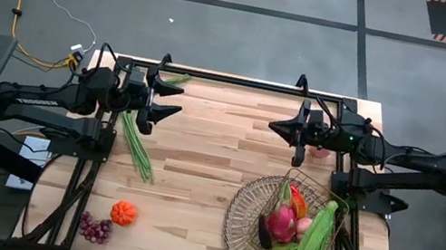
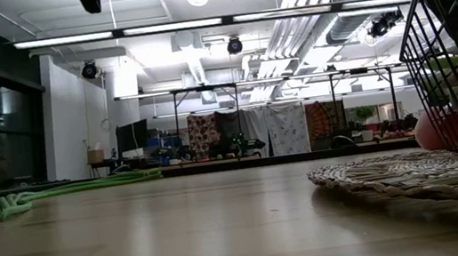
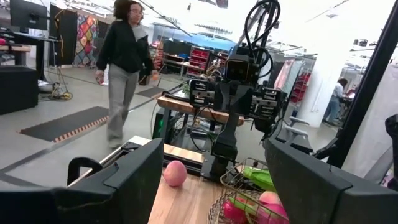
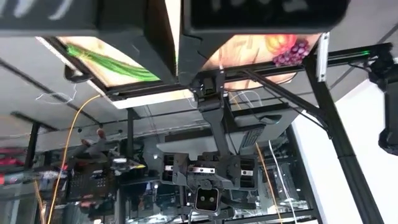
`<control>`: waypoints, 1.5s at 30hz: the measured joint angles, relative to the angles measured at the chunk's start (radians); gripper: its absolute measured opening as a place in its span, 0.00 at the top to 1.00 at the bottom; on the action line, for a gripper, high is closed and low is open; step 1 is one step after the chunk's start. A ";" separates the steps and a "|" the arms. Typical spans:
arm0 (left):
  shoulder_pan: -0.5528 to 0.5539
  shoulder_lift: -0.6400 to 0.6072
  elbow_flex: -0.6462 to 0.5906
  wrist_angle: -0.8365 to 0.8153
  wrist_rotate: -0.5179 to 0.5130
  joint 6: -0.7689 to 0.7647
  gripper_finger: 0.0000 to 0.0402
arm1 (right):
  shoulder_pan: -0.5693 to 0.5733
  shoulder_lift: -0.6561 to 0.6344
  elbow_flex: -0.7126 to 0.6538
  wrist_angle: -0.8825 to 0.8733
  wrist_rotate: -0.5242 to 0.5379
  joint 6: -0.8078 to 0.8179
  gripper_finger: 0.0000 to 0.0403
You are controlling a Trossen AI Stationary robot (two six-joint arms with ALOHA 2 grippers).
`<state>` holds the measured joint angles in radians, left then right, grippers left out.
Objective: Build produce basket
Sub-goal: Put the red bell pepper into the wire basket
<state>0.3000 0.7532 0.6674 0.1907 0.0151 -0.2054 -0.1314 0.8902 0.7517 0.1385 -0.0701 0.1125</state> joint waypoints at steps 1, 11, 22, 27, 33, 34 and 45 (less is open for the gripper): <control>0.000 0.000 0.000 -0.005 0.000 0.000 0.33 | 0.000 0.000 0.000 -0.002 -0.013 0.002 0.96; 0.001 0.000 0.010 -0.076 -0.054 -0.057 0.31 | 0.000 0.000 0.000 -0.007 -0.029 0.021 1.00; -0.002 0.016 0.165 -0.371 -0.066 -0.061 0.15 | 0.000 0.000 0.000 -0.007 -0.029 0.028 1.00; -0.066 0.075 0.338 -0.661 -0.018 -0.128 0.12 | 0.000 0.000 0.000 -0.025 -0.029 0.039 1.00; -0.301 0.202 0.537 -1.152 -0.001 -0.346 0.12 | 0.000 0.000 0.000 -0.067 -0.029 0.037 1.00; -0.352 0.221 0.546 -1.199 -0.001 -0.396 0.12 | 0.000 0.000 0.000 -0.075 -0.029 0.037 1.00; -0.949 0.446 0.443 -1.298 -0.181 -0.827 0.13 | 0.000 0.000 0.000 -0.147 -0.028 0.037 1.00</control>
<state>-0.6493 1.1988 1.1100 -1.1076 -0.1659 -1.0321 -0.1314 0.8902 0.7513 -0.0088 -0.0982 0.1493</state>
